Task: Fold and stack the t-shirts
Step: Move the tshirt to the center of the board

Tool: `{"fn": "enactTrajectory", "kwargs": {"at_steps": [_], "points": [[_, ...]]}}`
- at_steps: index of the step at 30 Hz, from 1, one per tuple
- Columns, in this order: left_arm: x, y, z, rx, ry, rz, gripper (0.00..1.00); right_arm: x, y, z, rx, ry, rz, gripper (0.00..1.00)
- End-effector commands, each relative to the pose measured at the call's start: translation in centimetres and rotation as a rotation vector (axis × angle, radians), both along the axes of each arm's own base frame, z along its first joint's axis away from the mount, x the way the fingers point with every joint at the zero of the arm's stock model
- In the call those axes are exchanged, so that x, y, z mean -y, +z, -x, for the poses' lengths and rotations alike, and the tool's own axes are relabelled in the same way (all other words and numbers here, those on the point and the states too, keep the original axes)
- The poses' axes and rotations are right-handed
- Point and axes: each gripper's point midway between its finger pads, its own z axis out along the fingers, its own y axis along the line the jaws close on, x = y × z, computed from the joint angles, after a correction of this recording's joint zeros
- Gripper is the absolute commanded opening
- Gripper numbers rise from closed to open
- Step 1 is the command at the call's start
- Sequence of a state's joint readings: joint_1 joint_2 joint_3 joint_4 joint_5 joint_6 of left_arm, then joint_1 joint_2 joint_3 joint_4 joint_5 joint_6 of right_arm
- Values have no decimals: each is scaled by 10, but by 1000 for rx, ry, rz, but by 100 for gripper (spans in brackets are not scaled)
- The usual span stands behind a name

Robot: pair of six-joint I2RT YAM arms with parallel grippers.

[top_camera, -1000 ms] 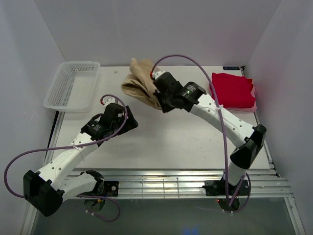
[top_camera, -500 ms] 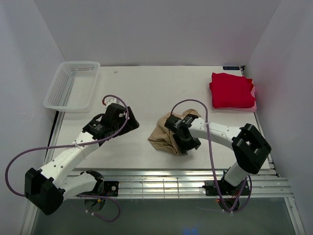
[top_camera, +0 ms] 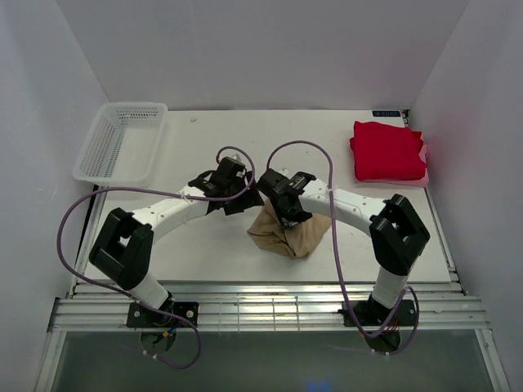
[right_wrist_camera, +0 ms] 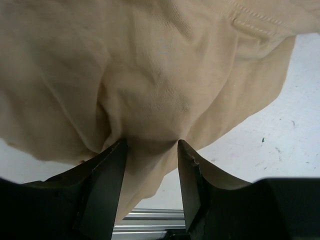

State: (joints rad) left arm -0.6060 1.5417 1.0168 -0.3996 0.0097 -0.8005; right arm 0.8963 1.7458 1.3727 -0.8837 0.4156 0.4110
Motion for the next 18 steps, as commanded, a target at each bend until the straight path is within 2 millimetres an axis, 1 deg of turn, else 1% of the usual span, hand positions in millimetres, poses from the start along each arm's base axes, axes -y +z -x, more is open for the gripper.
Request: {"fn": "enactTrajectory", "kwargs": {"at_steps": [1, 2, 3, 4, 5, 7, 8, 9, 10, 11, 12, 13, 14, 15, 18], "points": [[39, 42, -30, 139, -67, 94, 80, 7, -20, 2, -20, -22, 7, 50], [44, 36, -35, 137, -71, 86, 80, 1, -22, -1, -8, -22, -23, 48], [48, 37, -39, 144, -75, 90, 79, 2, -24, -2, -8, -24, -29, 47], [52, 44, -45, 164, -73, 98, 78, 2, -26, -1, -13, -24, -32, 45], [56, 42, -49, 164, -74, 95, 77, 1, -27, -3, -13, -27, -35, 45], [61, 48, -56, 182, -68, 104, 77, 1, -30, -3, -20, -25, -32, 43], [64, 47, -59, 185, -70, 108, 76, 1, -30, -4, -20, -22, -30, 40], [66, 38, -61, 172, -75, 96, 75, 2, -31, -4, -23, -23, -28, 35], [69, 34, -63, 162, -78, 93, 74, 1, -31, -4, -24, -18, -28, 29], [73, 34, -65, 153, -84, 97, 72, 1, -30, -4, -26, -16, -32, 16], [75, 22, -65, 126, -85, 86, 70, 1, -29, -4, -26, -14, -31, 10], [78, 19, -64, 118, -89, 83, 68, 2, -25, -4, -20, -12, -35, 8], [82, 18, -64, 118, -94, 81, 66, 2, -23, -4, -14, -10, -36, 8], [83, 14, -64, 112, -92, 73, 63, 4, -21, -4, -9, -9, -36, 8], [86, 11, -62, 87, -88, 55, 59, 9, -13, -6, 12, -16, -32, 8]]}}
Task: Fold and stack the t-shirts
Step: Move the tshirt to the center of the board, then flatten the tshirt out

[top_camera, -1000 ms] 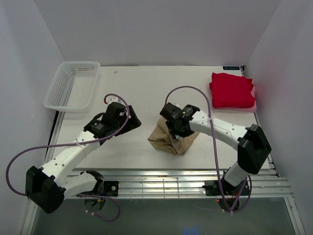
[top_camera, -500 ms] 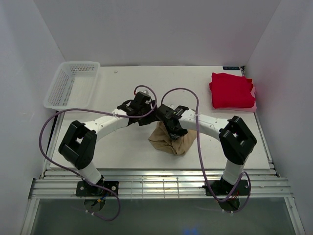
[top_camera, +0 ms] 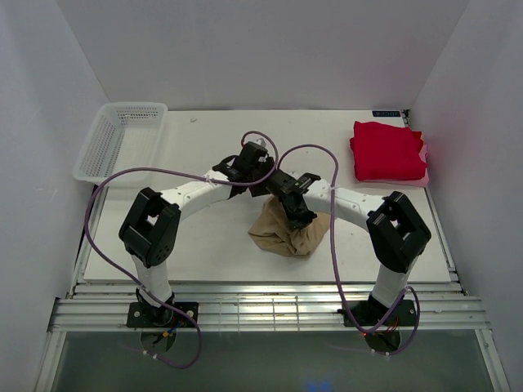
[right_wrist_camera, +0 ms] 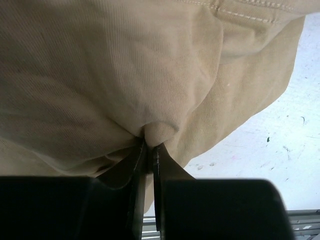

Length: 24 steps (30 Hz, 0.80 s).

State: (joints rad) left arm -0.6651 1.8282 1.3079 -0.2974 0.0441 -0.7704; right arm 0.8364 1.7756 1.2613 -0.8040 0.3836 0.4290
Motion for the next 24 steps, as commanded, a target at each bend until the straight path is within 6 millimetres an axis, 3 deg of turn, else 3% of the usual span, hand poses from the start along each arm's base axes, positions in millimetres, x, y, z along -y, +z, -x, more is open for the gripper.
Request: {"fn": "enactTrajectory", "kwargs": {"at_steps": [1, 9, 14, 19, 24], "points": [[6, 0, -4, -14, 22, -18, 59, -9, 31, -5, 82, 49, -46, 8], [-1, 6, -6, -46, 75, -60, 55, 4, 52, -10, 120, 19, -34, 8], [8, -10, 9, -100, 34, -78, 47, 11, 60, -12, 132, -4, -41, 8], [-1, -28, 17, -98, 43, -171, 47, 18, 70, -15, 150, -26, -56, 8], [6, -30, 18, -109, 25, -151, 44, 20, 72, -16, 152, -36, -62, 8]]}}
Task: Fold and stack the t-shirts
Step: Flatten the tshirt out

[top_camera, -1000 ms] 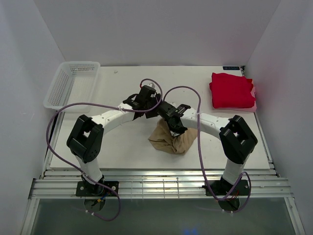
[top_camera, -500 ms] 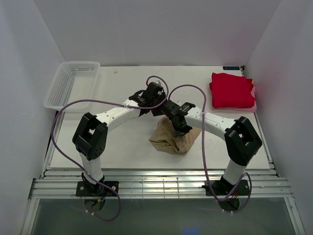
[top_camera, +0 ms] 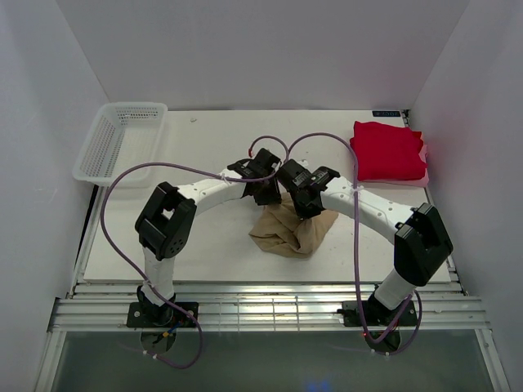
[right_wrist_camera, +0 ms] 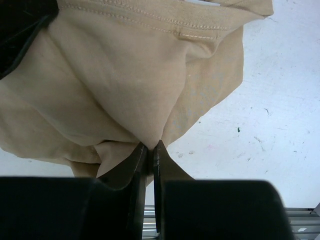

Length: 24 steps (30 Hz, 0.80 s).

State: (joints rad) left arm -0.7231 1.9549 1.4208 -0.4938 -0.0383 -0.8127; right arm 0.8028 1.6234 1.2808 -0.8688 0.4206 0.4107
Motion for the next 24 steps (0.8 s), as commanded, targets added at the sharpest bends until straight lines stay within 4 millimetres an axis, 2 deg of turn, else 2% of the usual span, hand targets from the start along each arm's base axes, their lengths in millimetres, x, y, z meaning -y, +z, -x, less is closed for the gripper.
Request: {"fn": "enactTrajectory", "kwargs": {"at_steps": [1, 2, 3, 4, 8, 9, 11, 13, 14, 15, 16, 17, 18, 19, 20, 21, 22, 23, 24], "points": [[5, 18, -1, 36, -5, 26, 40, 3, 20, -9, 53, -12, -14, 8], [8, 21, -1, 40, -7, 38, 33, 6, 19, -9, 50, -16, -9, 8], [8, 24, -2, 49, -6, 43, 13, 6, 18, -10, 51, -15, -5, 8], [7, 27, -4, 61, 2, 43, 0, 6, 18, -11, 52, -15, 0, 8], [-2, 66, -21, 159, 40, 43, 0, 8, 27, -27, 85, -38, 6, 8], [-2, 85, -31, 192, 54, 59, 0, 12, 27, -33, 87, -57, 14, 8], [-17, 104, -47, 213, 95, 70, 0, 11, 44, -51, 127, -76, -5, 8], [-31, 138, -66, 268, 144, 98, 0, 21, 53, -70, 148, -93, 17, 8], [-51, 152, -82, 295, 194, 105, 0, 24, 72, -87, 195, -116, -6, 8], [-61, 168, -91, 329, 215, 115, 0, 27, 76, -97, 199, -124, 4, 8], [-68, 196, -104, 380, 237, 143, 0, 29, 84, -107, 219, -134, 0, 8], [-85, 209, -118, 403, 271, 155, 0, 33, 110, -126, 277, -144, -26, 8], [-92, 225, -126, 438, 273, 168, 0, 32, 114, -138, 289, -146, -26, 8], [-95, 240, -135, 478, 277, 187, 0, 33, 125, -148, 317, -149, -33, 8], [-98, 277, -145, 556, 273, 232, 0, 36, 138, -158, 347, -149, -38, 8], [-98, 296, -149, 609, 258, 250, 0, 32, 163, -173, 407, -151, -71, 8], [-96, 322, -153, 693, 232, 276, 0, 31, 173, -178, 429, -147, -84, 8], [-90, 347, -151, 751, 199, 319, 0, 32, 184, -184, 453, -140, -89, 8], [-87, 361, -149, 782, 175, 347, 0, 30, 195, -187, 478, -138, -104, 8]]}}
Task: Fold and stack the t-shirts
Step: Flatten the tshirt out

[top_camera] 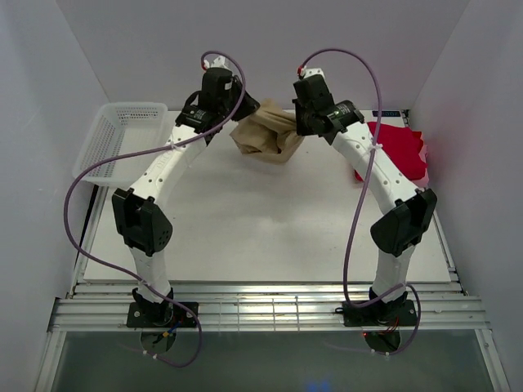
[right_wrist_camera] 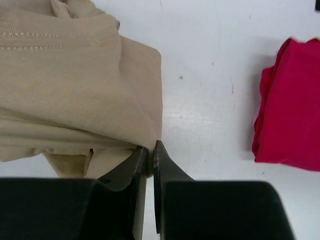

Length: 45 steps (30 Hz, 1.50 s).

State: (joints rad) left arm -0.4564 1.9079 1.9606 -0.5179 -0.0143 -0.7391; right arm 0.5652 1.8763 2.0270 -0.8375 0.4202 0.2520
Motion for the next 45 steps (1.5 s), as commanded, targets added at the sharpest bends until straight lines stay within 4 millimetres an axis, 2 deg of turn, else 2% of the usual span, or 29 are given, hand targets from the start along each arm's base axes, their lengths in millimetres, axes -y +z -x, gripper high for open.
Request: {"fn": "enactTrajectory", "kwargs": {"at_steps": [1, 2, 3, 4, 5, 6, 7, 8, 9, 10, 12, 14, 15, 16, 20, 21, 22, 23, 24, 25, 26, 28, 30, 31, 32, 33, 35, 40, 45], "points": [[-23, 124, 6, 321, -8, 56, 0, 44, 34, -6, 50, -54, 114, 8], [-16, 123, 11, 313, -55, 68, 0, 44, 30, -4, 37, -48, 114, 8], [-7, 113, 18, 277, -112, 83, 0, 43, 28, 1, 27, -49, 97, 8], [-4, 99, 24, 229, -134, 86, 0, 45, -2, 11, -50, -37, 120, 8], [-1, 93, 35, 200, -158, 100, 0, 46, -18, 17, -81, -37, 124, 8], [2, 46, 43, 100, -177, 70, 3, 49, -28, 27, -104, -45, 108, 8], [8, 26, 55, 68, -191, 47, 16, 54, -75, 49, -221, -26, 137, 8], [4, 19, 69, 63, -195, 24, 23, 56, -92, 60, -256, -20, 134, 8], [-1, -32, 83, -35, -196, -22, 32, 56, -102, 69, -266, -18, 116, 8], [-3, -49, 93, -63, -189, -45, 49, 64, -140, 94, -363, -23, 131, 8], [-16, -85, 119, -132, -174, -84, 56, 67, -159, 112, -392, -28, 124, 8], [-24, -98, 130, -146, -144, -112, 61, 73, -180, 133, -441, -36, 137, 8], [-28, -97, 135, -143, -140, -112, 61, 74, -183, 135, -445, -37, 135, 8], [-31, -107, 140, -157, -135, -123, 61, 72, -183, 135, -440, -34, 128, 8], [-26, -111, 144, -165, -154, -108, 60, 68, -164, 122, -398, -40, 124, 8], [-22, -111, 143, -163, -162, -99, 60, 61, -150, 111, -368, -40, 108, 11], [-14, -113, 141, -163, -175, -93, 60, 58, -144, 106, -358, -35, 99, 20], [-8, -110, 138, -152, -180, -85, 60, 53, -140, 101, -349, -26, 94, 25], [-2, -108, 134, -141, -186, -78, 59, 44, -125, 92, -315, -12, 64, 28], [8, -120, 132, -168, -201, -86, 59, 39, -121, 87, -306, 3, 51, 35], [17, -113, 126, -154, -208, -78, 59, 31, -118, 81, -287, 22, 29, 39], [34, -119, 125, -165, -237, -86, 59, 17, -112, 73, -279, 62, -11, 47], [48, -132, 117, -189, -244, -108, 59, 9, -122, 69, -308, 82, -17, 49], [55, -140, 119, -207, -256, -122, 58, 5, -124, 68, -317, 93, -24, 50], [59, -159, 118, -244, -260, -143, 57, 2, -134, 67, -345, 99, -19, 50], [63, -159, 116, -246, -261, -148, 55, -3, -139, 68, -361, 113, -30, 50], [68, -181, 120, -292, -267, -187, 50, -8, -153, 68, -396, 125, -34, 50], [57, -219, 131, -373, -234, -276, 47, -22, -175, 77, -448, 172, -58, 50], [53, -247, 144, -433, -243, -311, 46, -24, -199, 83, -508, 181, -44, 50]]}}
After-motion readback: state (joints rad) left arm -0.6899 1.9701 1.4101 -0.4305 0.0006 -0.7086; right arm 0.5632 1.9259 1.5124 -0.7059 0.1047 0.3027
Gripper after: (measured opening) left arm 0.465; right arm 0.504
